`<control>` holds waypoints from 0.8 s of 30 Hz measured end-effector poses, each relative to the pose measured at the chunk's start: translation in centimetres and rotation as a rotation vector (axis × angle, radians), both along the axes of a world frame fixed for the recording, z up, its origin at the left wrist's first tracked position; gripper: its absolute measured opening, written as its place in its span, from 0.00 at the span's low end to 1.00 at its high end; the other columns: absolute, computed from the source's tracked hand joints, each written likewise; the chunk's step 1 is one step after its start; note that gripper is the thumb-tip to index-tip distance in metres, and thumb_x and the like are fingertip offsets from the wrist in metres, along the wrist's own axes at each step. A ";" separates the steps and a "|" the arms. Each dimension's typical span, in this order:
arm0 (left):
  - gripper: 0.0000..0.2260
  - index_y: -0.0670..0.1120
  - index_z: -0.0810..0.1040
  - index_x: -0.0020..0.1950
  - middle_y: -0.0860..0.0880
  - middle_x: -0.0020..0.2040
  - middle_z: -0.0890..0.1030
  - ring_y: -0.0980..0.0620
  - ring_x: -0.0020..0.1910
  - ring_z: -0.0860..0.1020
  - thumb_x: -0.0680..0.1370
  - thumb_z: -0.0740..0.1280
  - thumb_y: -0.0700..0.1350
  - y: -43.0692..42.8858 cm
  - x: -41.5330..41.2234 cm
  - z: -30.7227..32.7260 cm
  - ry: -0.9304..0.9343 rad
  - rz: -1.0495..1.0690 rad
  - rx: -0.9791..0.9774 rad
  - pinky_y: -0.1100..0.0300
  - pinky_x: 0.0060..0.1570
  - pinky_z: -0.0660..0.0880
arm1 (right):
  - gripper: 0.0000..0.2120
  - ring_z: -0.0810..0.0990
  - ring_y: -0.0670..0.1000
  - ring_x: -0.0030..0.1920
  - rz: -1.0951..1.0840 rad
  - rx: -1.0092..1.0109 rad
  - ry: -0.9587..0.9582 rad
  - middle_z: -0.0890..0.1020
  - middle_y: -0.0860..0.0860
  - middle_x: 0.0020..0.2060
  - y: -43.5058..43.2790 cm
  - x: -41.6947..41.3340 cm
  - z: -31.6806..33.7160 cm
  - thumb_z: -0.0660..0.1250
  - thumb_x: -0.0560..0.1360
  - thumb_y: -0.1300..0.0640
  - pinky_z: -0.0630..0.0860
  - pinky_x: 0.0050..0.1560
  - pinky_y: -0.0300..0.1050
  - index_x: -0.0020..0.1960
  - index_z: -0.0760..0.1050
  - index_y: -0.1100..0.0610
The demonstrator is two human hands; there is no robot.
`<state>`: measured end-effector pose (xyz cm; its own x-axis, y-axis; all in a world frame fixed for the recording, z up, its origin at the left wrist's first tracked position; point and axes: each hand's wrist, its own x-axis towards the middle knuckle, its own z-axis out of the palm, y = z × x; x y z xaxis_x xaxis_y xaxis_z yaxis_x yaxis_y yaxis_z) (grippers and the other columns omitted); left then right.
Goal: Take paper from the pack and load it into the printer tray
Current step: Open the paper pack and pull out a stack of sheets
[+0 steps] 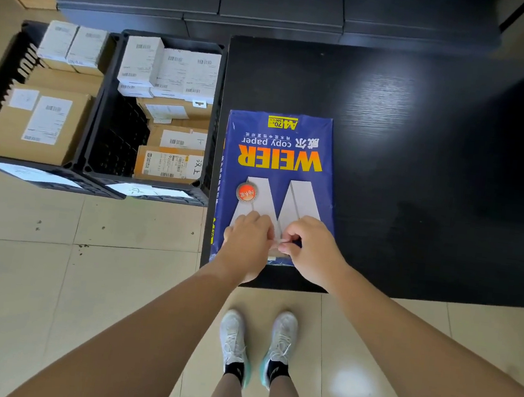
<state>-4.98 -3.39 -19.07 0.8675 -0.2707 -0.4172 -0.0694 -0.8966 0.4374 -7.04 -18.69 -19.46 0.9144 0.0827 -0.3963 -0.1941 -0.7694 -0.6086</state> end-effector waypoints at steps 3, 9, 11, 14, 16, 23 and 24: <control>0.06 0.49 0.76 0.56 0.49 0.55 0.76 0.46 0.56 0.72 0.79 0.66 0.43 0.3 0.2 0.4 0.048 0.037 -0.078 0.52 0.53 0.68 | 0.04 0.72 0.48 0.44 0.011 -0.016 -0.017 0.74 0.46 0.40 0.0 -0.2 -0.1 0.72 0.75 0.57 0.67 0.45 0.41 0.43 0.78 0.54; 0.04 0.48 0.81 0.43 0.49 0.44 0.81 0.47 0.45 0.79 0.77 0.70 0.43 1.2 0.6 1.2 0.150 0.143 -0.283 0.53 0.49 0.77 | 0.03 0.71 0.47 0.43 0.006 0.007 -0.036 0.75 0.47 0.40 -0.1 -0.5 -0.2 0.70 0.76 0.59 0.65 0.40 0.33 0.44 0.78 0.57; 0.04 0.46 0.82 0.43 0.48 0.44 0.84 0.47 0.46 0.80 0.78 0.70 0.42 1.4 0.4 1.6 0.178 0.182 -0.314 0.55 0.47 0.76 | 0.03 0.70 0.48 0.43 0.003 0.016 -0.038 0.75 0.47 0.39 -0.1 -0.7 -0.2 0.70 0.76 0.60 0.64 0.40 0.36 0.43 0.78 0.58; 0.05 0.47 0.82 0.44 0.50 0.43 0.83 0.47 0.46 0.80 0.78 0.68 0.43 1.5 -0.4 1.6 0.159 0.171 -0.324 0.50 0.52 0.77 | 0.06 0.70 0.49 0.46 -0.014 0.033 -0.024 0.76 0.46 0.39 -0.1 -1.1 -0.1 0.69 0.76 0.61 0.63 0.42 0.38 0.41 0.75 0.54; 0.05 0.48 0.81 0.44 0.51 0.44 0.82 0.48 0.46 0.78 0.79 0.67 0.43 1.5 -1.1 1.3 0.131 0.162 -0.318 0.48 0.54 0.75 | 0.06 0.71 0.48 0.46 -0.044 0.054 0.011 0.78 0.48 0.42 -0.2 -1.3 0.0 0.68 0.76 0.58 0.63 0.41 0.35 0.42 0.75 0.51; 0.11 0.49 0.78 0.53 0.53 0.47 0.80 0.50 0.50 0.76 0.73 0.74 0.45 1.7 -2.4 1.2 0.110 0.137 -0.300 0.51 0.57 0.72 | 0.05 0.77 0.48 0.41 -0.090 0.038 0.092 0.80 0.48 0.45 -0.1 -1.6 0.3 0.66 0.78 0.54 0.74 0.41 0.42 0.45 0.72 0.46; 0.11 0.48 0.78 0.54 0.52 0.47 0.81 0.49 0.49 0.78 0.73 0.74 0.43 1.8 -2.3 1.1 0.128 0.143 -0.299 0.49 0.57 0.74 | 0.05 0.78 0.49 0.42 -0.090 0.030 0.106 0.80 0.47 0.44 0.1 -1.7 0.5 0.66 0.79 0.54 0.76 0.43 0.46 0.46 0.72 0.47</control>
